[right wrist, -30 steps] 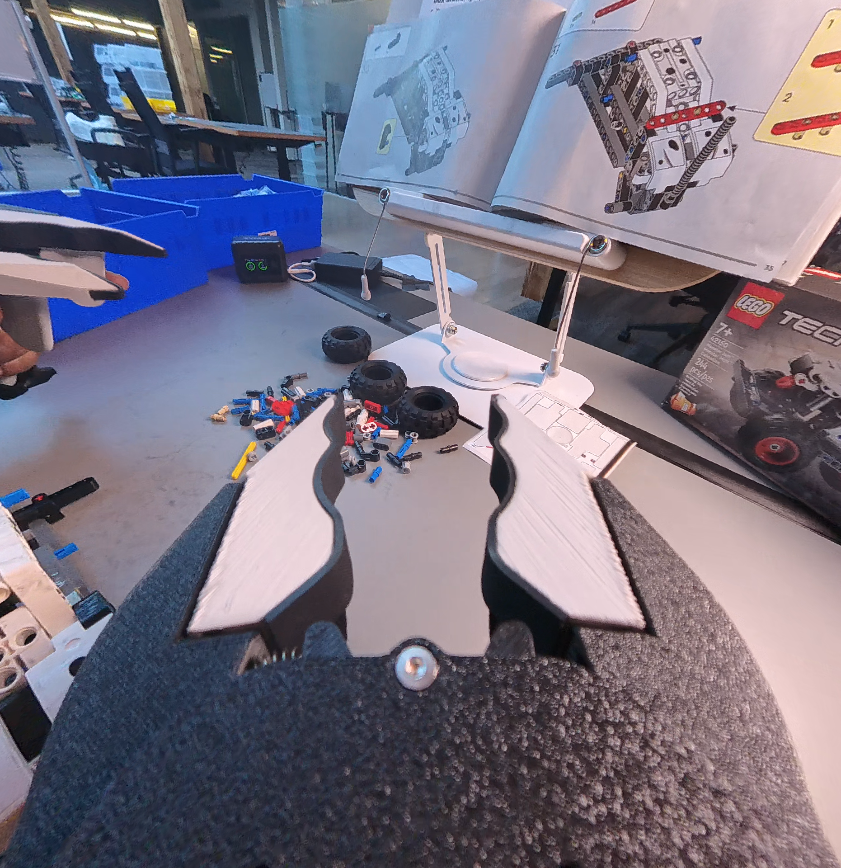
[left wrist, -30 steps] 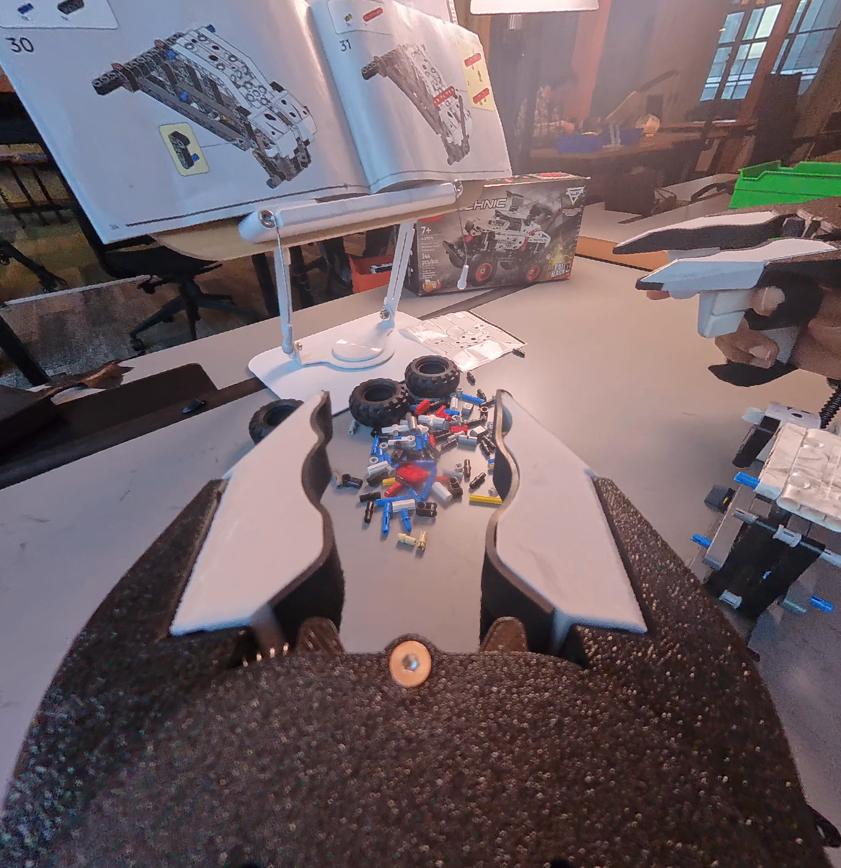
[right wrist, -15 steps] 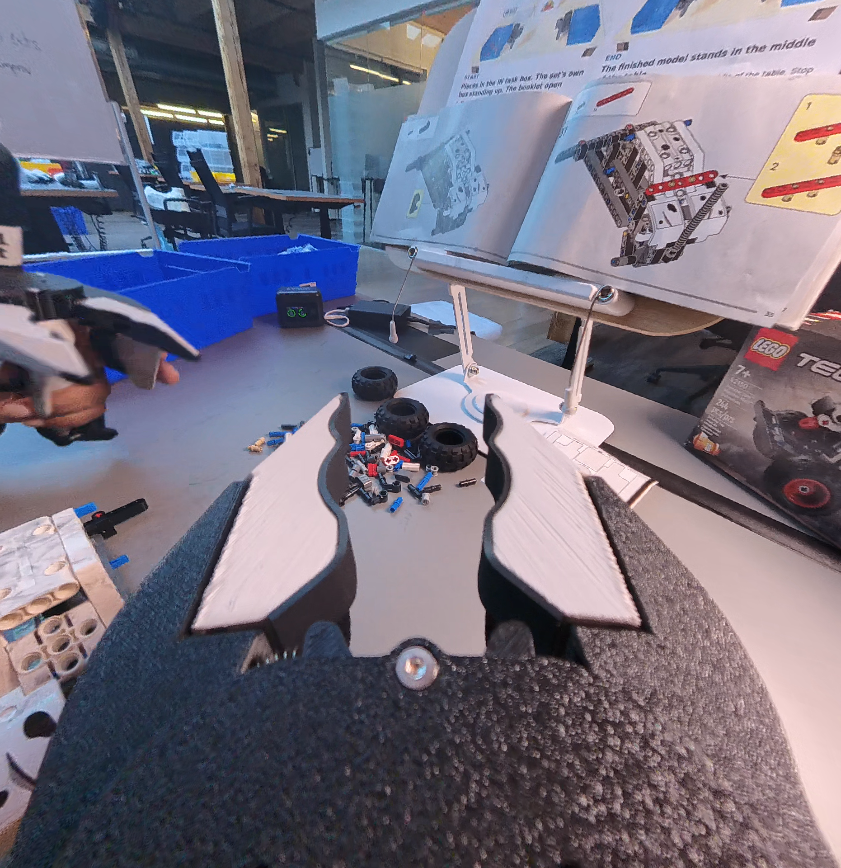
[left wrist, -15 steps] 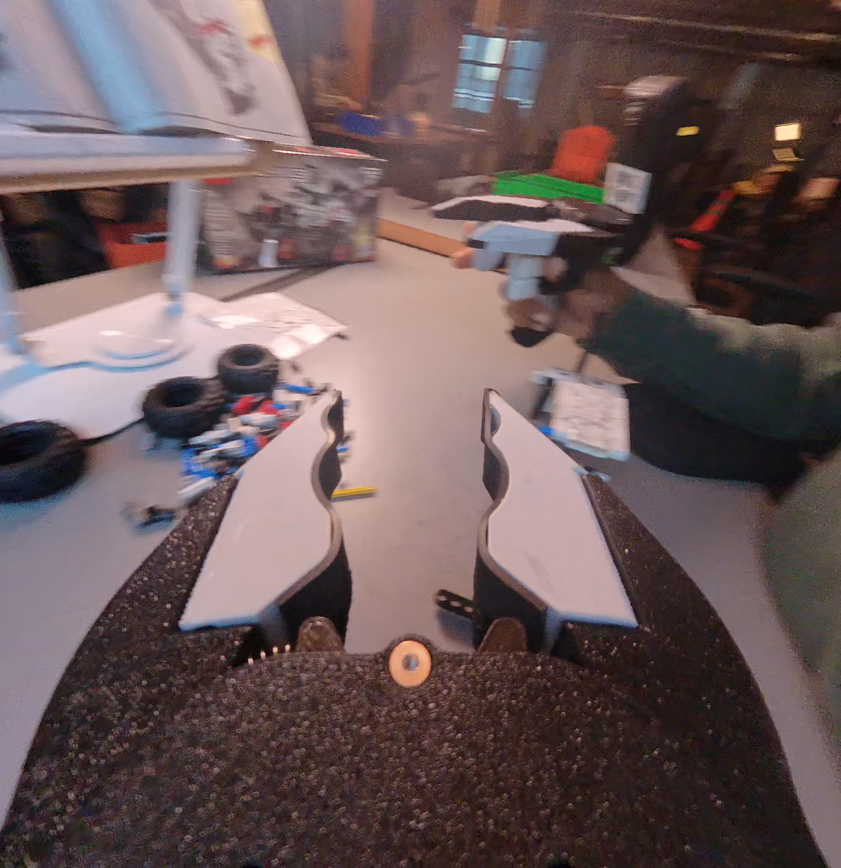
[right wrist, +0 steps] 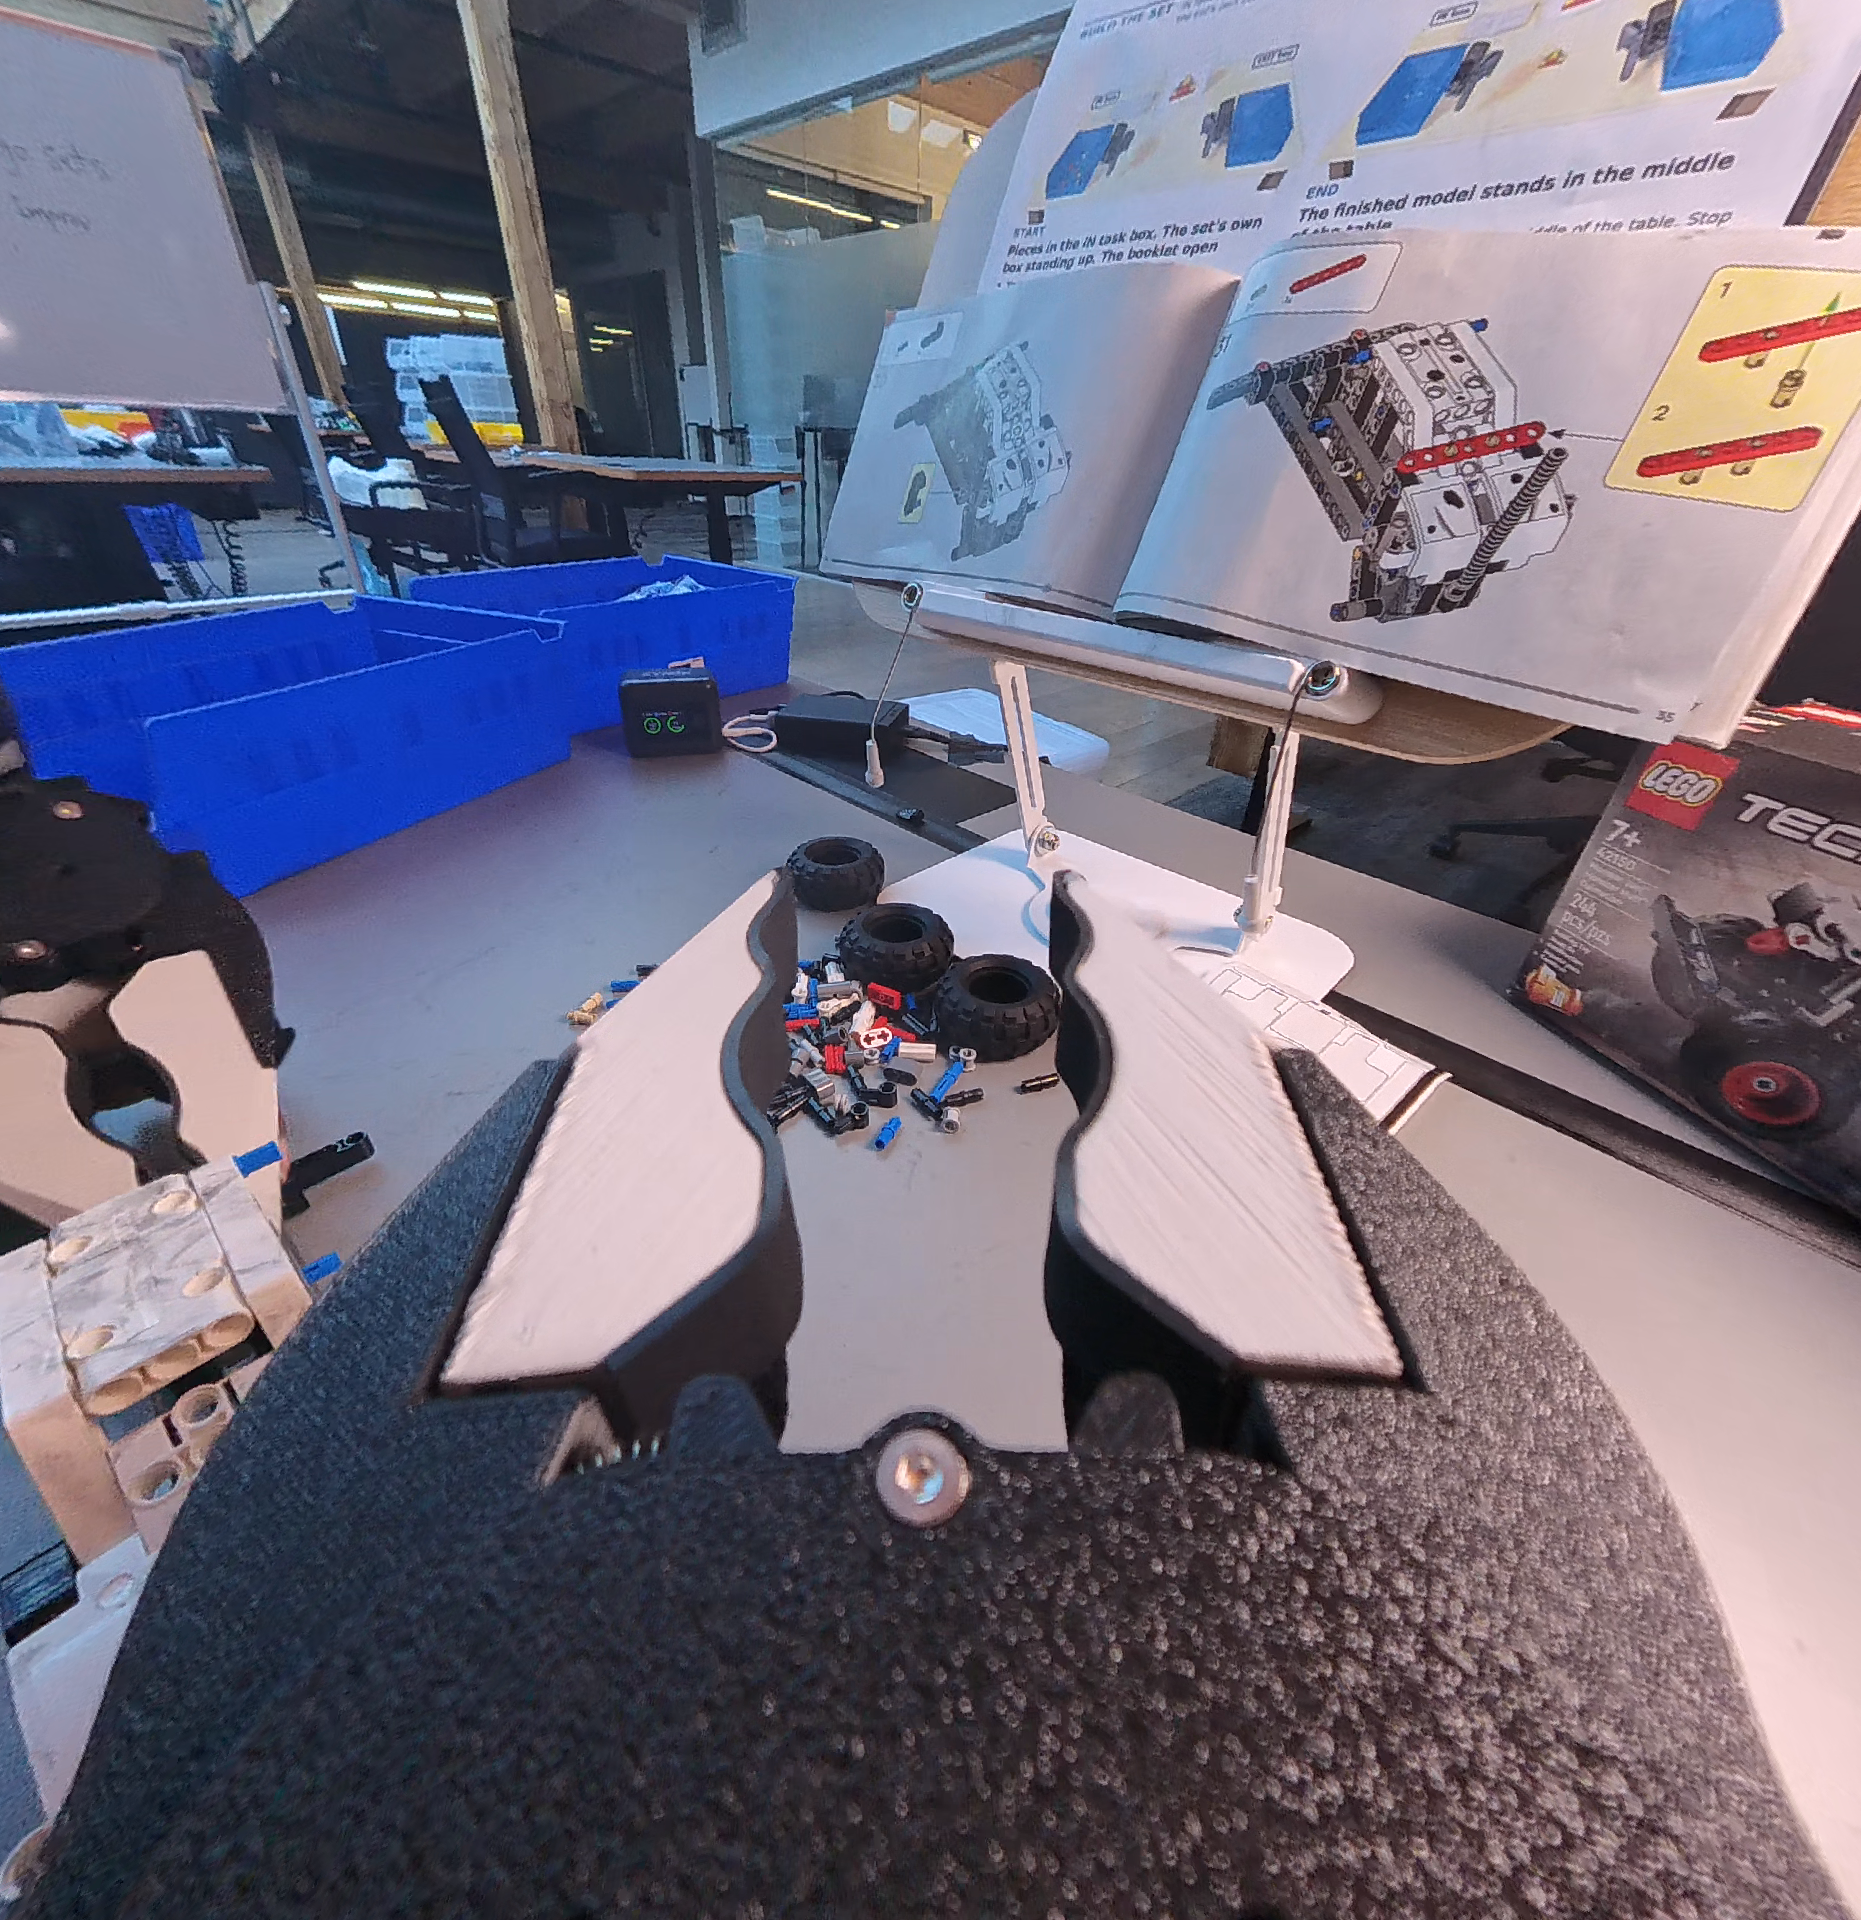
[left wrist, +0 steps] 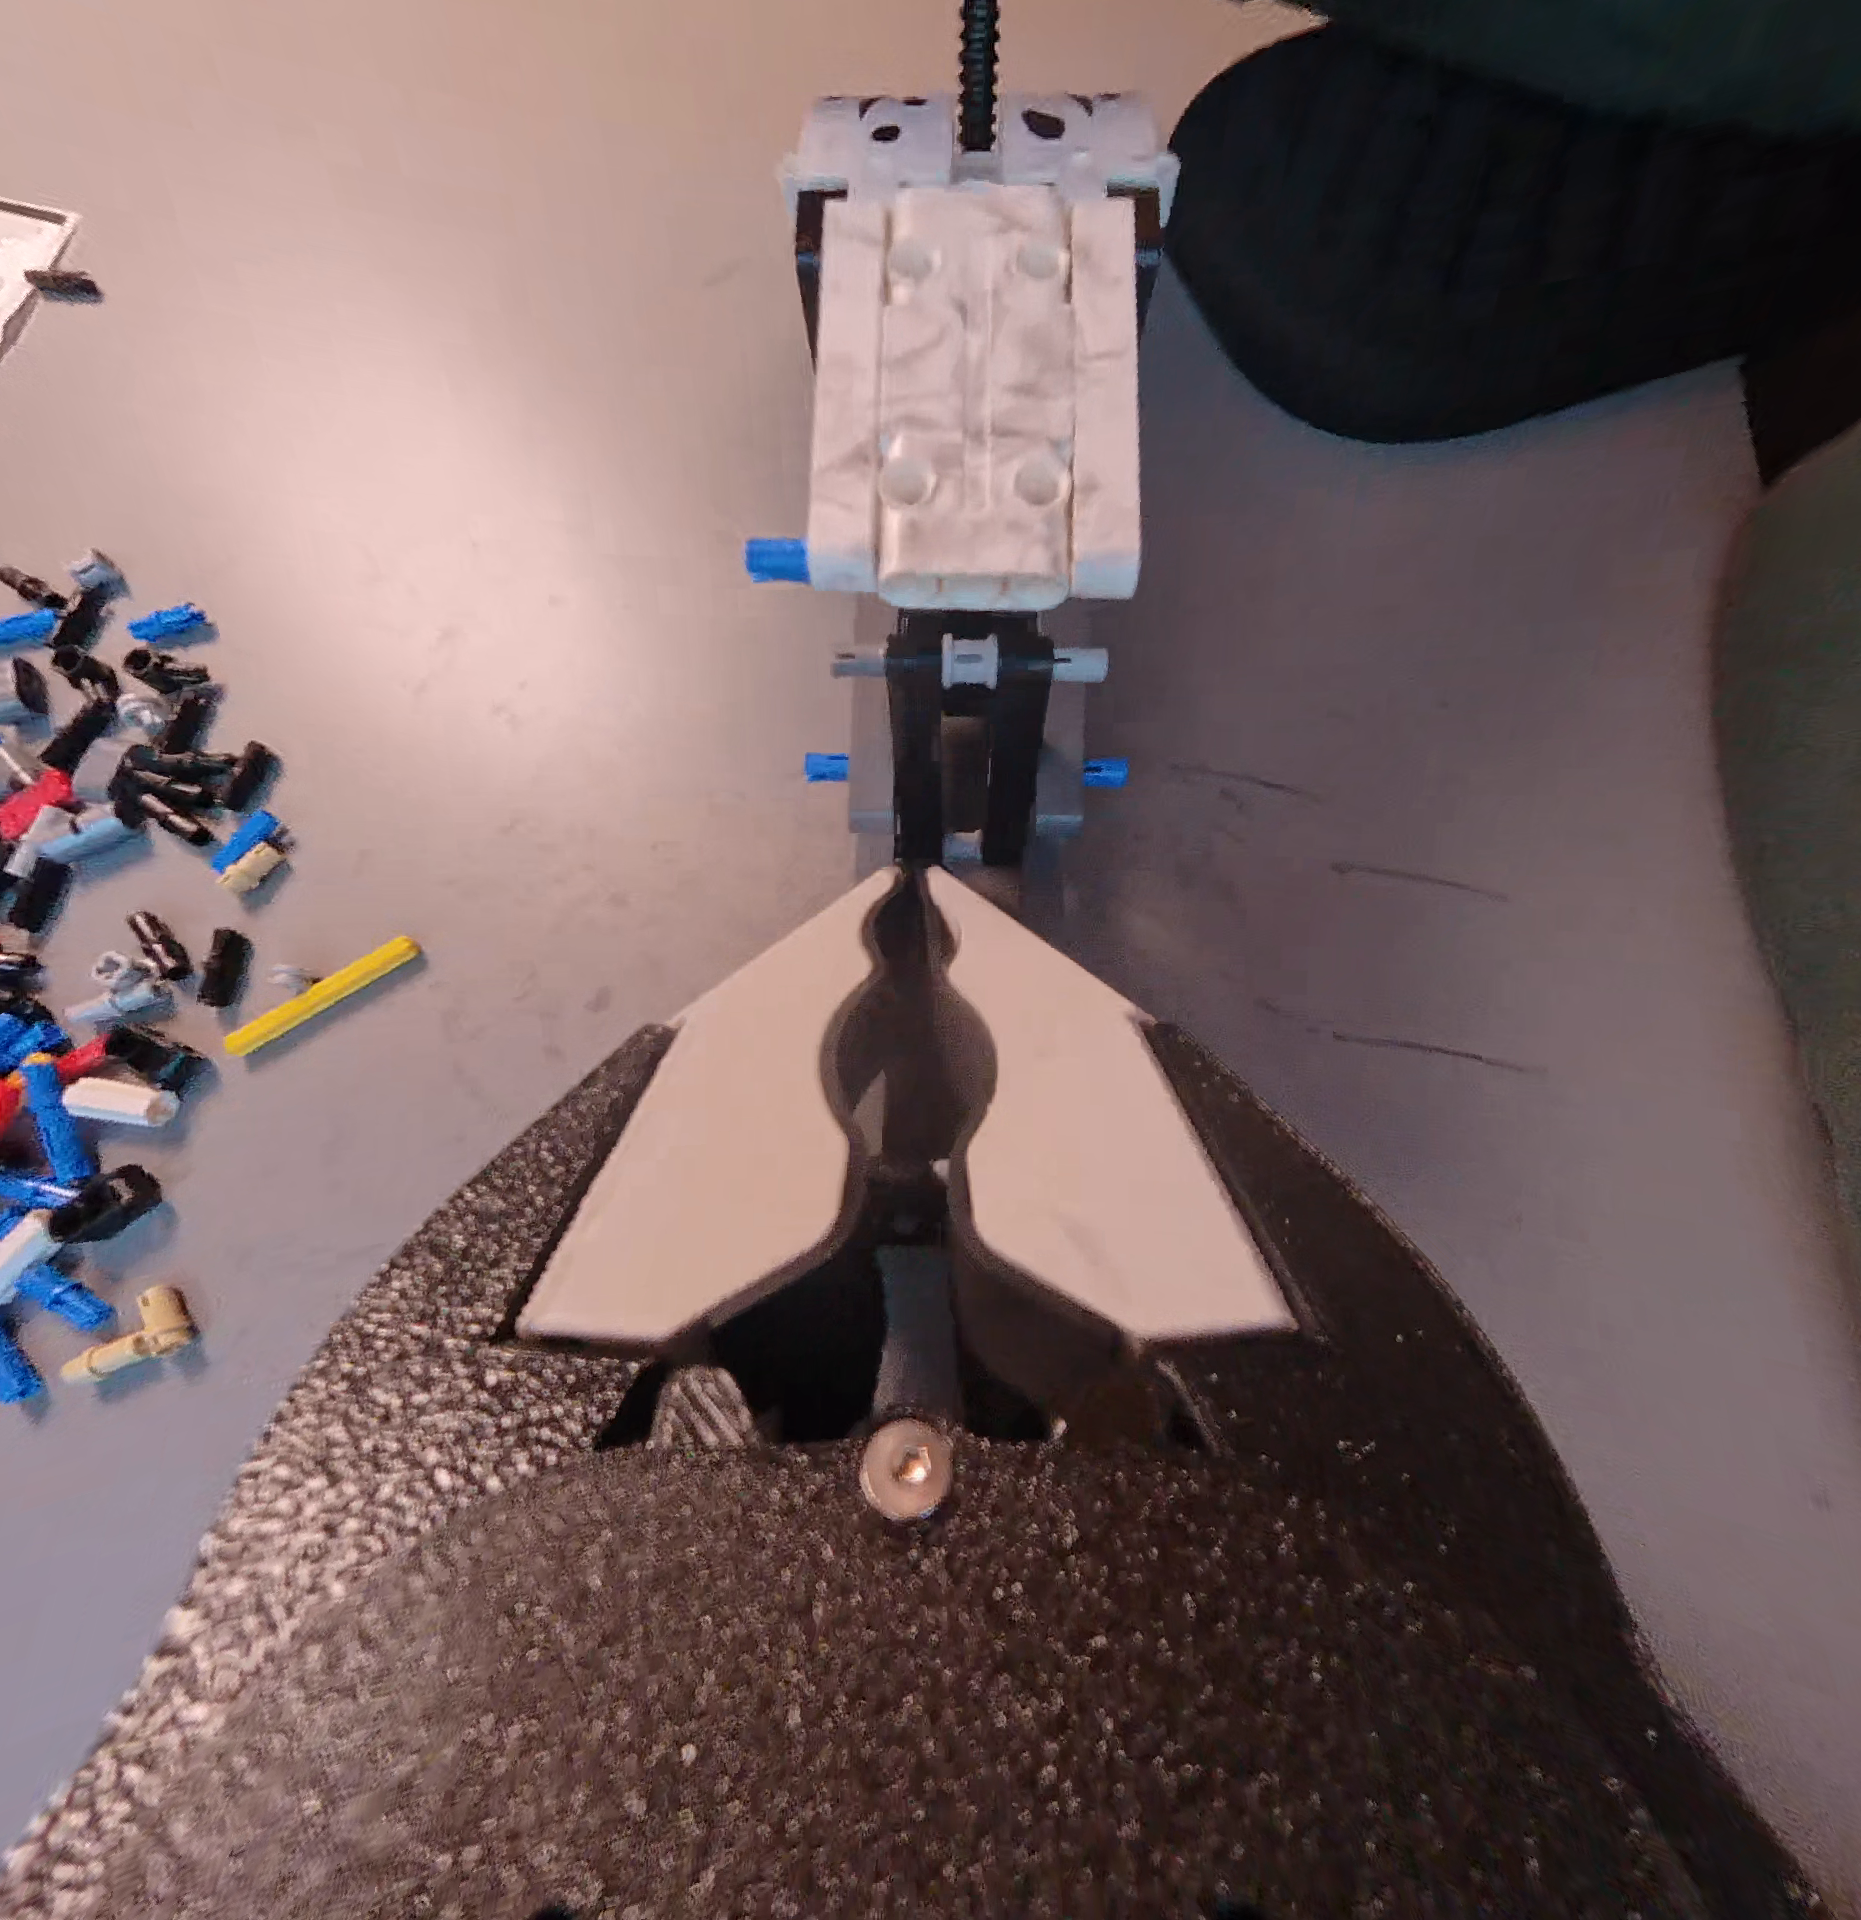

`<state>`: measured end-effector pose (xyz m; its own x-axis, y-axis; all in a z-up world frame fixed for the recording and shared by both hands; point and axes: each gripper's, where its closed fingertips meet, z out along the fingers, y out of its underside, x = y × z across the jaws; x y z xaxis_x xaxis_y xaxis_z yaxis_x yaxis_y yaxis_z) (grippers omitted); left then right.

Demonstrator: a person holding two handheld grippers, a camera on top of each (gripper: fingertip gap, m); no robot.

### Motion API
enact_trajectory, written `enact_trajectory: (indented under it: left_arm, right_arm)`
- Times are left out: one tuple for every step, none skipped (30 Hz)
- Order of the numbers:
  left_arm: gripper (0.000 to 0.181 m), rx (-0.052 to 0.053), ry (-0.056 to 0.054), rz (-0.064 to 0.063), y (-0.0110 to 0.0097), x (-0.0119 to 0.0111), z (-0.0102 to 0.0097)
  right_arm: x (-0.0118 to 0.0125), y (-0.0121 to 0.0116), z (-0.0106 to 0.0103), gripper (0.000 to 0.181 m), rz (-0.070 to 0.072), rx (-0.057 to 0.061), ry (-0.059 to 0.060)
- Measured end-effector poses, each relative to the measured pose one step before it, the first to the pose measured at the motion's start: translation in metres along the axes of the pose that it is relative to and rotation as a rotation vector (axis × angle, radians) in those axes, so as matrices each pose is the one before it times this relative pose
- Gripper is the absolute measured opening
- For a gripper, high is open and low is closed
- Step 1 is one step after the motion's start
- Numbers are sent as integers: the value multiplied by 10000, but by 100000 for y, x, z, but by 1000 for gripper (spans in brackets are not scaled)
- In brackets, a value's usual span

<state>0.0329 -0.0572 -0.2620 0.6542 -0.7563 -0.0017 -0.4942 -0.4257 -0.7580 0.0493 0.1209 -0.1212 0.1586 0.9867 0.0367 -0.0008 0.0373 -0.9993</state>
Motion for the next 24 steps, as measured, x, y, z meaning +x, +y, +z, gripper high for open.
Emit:
enact_trajectory:
  left_arm:
    - [0,222,243,-554,-311,-3,-216]
    - [0,154,-119,-408,-160,-479,-190]
    - [0,-48,-100,-243,156,-392,-136]
    - [0,-24,-35,-219,132,-253,-81]
    - [0,150,59,-161,-149,-43,-94]
    - [0,234,252,16,-339,368,-133]
    - [0,246,209,242,-438,499,-127]
    - [12,137,24,292,-357,302,-40]
    - [38,-41,43,229,-95,334,133]
    - [57,-213,29,155,175,290,258]
    - [71,-267,-79,160,285,137,368]
    - [80,-289,-107,221,311,97,442]
    - [82,-351,-157,258,367,22,500]
    - [81,-401,-165,273,409,-6,544]
    - [77,-383,-91,262,385,110,557]
    - [68,-333,-86,200,311,83,457]
    - [52,16,37,1,-223,115,109]
    - [46,-42,-176,-119,-75,-344,14]
    - [46,-118,27,-175,91,-154,-29]
    - [45,-35,62,-242,38,-90,-87]
    - [45,26,51,-280,35,-99,-140]
    - [45,64,135,-395,10,-48,-196]
    - [45,88,230,-490,-2,-17,-270]
    - [45,205,252,-557,-134,-57,-329]
  right_arm:
    - [34,-94,-86,47,25,39,1]
    - [45,-72,-59,47,32,31,2]
    - [55,-43,-64,47,28,24,8]
    - [40,-39,-58,47,24,21,3]
    - [28,-36,-49,46,11,19,-11]
    - [29,-51,-50,46,2,22,-1]
    - [30,-39,-41,45,9,20,5]
    - [21,-30,-28,45,31,22,-3]
    - [-4,-2,1,44,55,17,-20]
    - [-23,16,33,43,65,4,-31]
    - [-32,49,53,43,62,-5,-28]
    - [-60,57,75,43,53,-10,-29]
    - [-83,68,86,43,38,-18,-37]
    - [-102,91,89,42,21,-34,-29]
    - [-92,90,88,42,-2,-48,-18]
    - [-101,65,65,42,-30,-45,-12]
    - [-82,21,34,42,-46,-28,3]
    - [-47,-57,-5,42,-44,-2,16]
    - [-14,-123,-42,42,-30,23,19]
    - [3,-174,-79,41,-16,52,18]
    - [30,-203,-95,41,-6,64,18]
    - [73,-200,-106,41,-16,55,21]
    - [121,-200,-136,41,-32,54,43]
    - [167,-245,-164,41,-34,63,56]
